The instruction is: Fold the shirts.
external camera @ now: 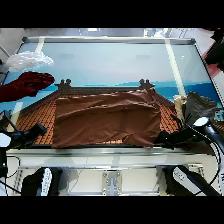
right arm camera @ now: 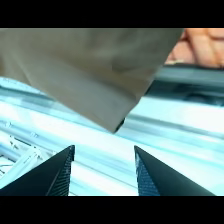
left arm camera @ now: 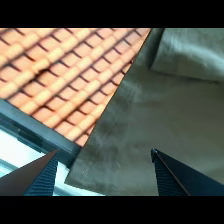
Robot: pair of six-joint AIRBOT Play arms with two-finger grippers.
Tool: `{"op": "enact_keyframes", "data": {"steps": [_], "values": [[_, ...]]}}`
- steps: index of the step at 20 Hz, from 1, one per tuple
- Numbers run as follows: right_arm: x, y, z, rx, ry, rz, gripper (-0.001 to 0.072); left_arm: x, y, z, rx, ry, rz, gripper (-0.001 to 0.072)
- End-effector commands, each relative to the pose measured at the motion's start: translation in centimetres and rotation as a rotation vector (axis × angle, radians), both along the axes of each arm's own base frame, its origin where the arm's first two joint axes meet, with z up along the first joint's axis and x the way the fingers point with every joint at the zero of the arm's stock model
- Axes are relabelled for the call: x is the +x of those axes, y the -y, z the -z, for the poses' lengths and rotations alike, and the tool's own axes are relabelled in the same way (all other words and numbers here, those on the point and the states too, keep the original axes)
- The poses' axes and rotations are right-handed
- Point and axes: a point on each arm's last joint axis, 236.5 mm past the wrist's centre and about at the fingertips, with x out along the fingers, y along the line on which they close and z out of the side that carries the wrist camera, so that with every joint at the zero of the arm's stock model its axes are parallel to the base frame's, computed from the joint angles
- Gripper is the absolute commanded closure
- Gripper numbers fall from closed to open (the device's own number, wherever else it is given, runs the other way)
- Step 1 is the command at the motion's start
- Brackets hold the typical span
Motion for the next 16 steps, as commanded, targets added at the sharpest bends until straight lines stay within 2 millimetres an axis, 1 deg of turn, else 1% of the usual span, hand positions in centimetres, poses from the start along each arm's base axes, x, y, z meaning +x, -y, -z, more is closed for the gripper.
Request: {"op": "enact_keyframes", "data": {"steps": [1,3,4,5,6,8,10,11,12,13,15,16], "values": [[-0.5,-1.0,1.1,-0.001,-0.005,0.008,0.0278,-0.9,1.1,0.7,-0.057,-0.026,-0.012,0.0074],[1.3,-0.9,1.9,-0.045,0.064,0.029,0.0279,-1.0,1.3,0.8,-0.069,-0.036,-0.012,0.0074],[2.1,-1.2,2.0,-0.047,0.093,0.043,0.0280,-0.9,1.4,0.8,-0.076,-0.034,-0.012,0.0074],[2.6,-1.8,2.0,-0.034,0.112,0.056,0.0324,-0.8,1.6,0.8,-0.081,-0.030,-0.012,0.0075],[2.8,-2.5,2.0,-0.020,0.112,0.051,0.0336,-0.9,1.6,0.8,-0.082,-0.031,-0.011,0.0074],[2.1,-3.6,2.2,-0.004,0.086,0.012,0.0335,-1.0,1.6,0.8,-0.083,-0.035,-0.010,0.0075],[2.0,-3.9,2.2,-0.003,0.080,0.008,0.0336,-1.4,1.9,1.0,-0.092,-0.055,-0.005,0.0075],[2.3,-3.9,2.2,-0.002,0.087,0.016,0.0356,-1.7,2.1,1.1,-0.100,-0.071,-0.001,0.0075],[2.6,-4.4,1.9,0.021,0.097,0.030,0.0571,-2.2,2.4,1.2,-0.112,-0.093,0.004,0.0075],[3.2,-5.0,1.3,0.054,0.123,0.036,0.0688,-2.7,2.8,1.3,-0.133,-0.114,-0.003,0.0075],[4.1,-5.9,0.2,0.106,0.159,0.064,0.0691,-3.2,3.1,1.4,-0.170,-0.139,-0.069,0.0075],[4.2,-6.0,0.0,0.109,0.164,0.063,0.0691,-3.5,3.0,1.5,-0.179,-0.152,-0.103,0.0075]]}}
